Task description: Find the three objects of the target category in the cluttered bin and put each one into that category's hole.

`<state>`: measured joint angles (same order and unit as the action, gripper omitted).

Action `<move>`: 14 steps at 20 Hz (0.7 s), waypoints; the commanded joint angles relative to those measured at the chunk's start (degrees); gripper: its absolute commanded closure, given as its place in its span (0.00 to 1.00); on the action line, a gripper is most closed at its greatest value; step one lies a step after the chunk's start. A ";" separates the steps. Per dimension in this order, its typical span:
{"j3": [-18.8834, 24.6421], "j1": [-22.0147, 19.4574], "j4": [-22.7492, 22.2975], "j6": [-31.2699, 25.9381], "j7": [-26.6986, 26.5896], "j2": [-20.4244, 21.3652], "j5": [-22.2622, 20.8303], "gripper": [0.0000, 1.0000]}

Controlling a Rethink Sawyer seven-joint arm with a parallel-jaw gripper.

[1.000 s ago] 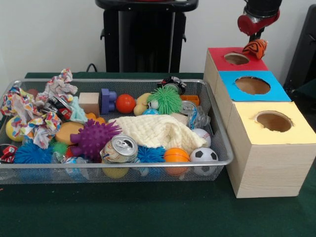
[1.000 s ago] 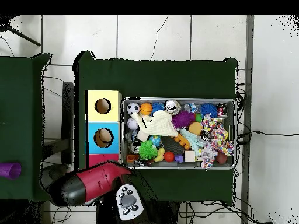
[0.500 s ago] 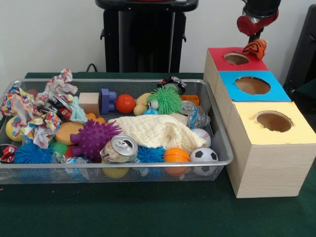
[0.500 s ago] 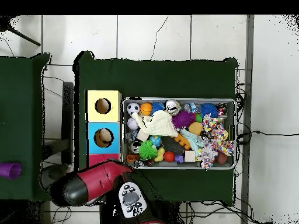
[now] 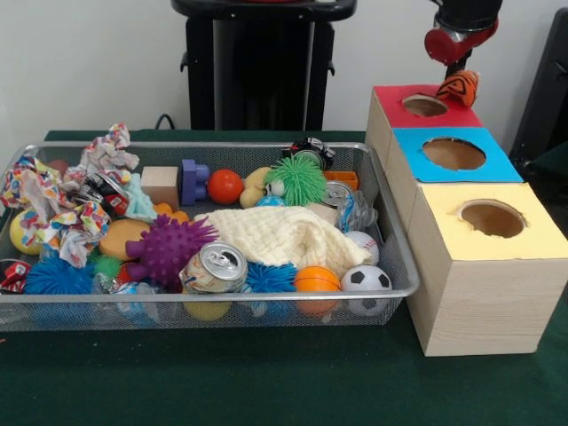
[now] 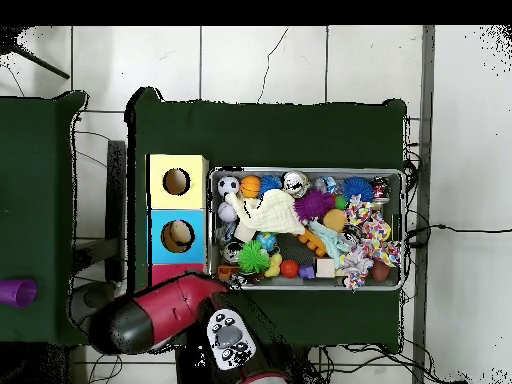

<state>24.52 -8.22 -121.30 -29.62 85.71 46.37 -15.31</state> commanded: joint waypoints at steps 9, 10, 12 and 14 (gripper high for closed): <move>-0.33 -9.89 3.85 0.03 -3.64 0.88 -10.00 1.00; -0.03 -10.45 3.96 -0.42 -3.82 0.88 -10.25 1.00; 0.42 -11.43 4.26 -1.14 -3.91 0.86 -10.76 1.00; 1.13 -12.54 4.61 -1.62 -4.11 0.73 -11.47 1.00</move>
<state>25.58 -16.42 -121.46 -29.52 85.71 47.47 -21.46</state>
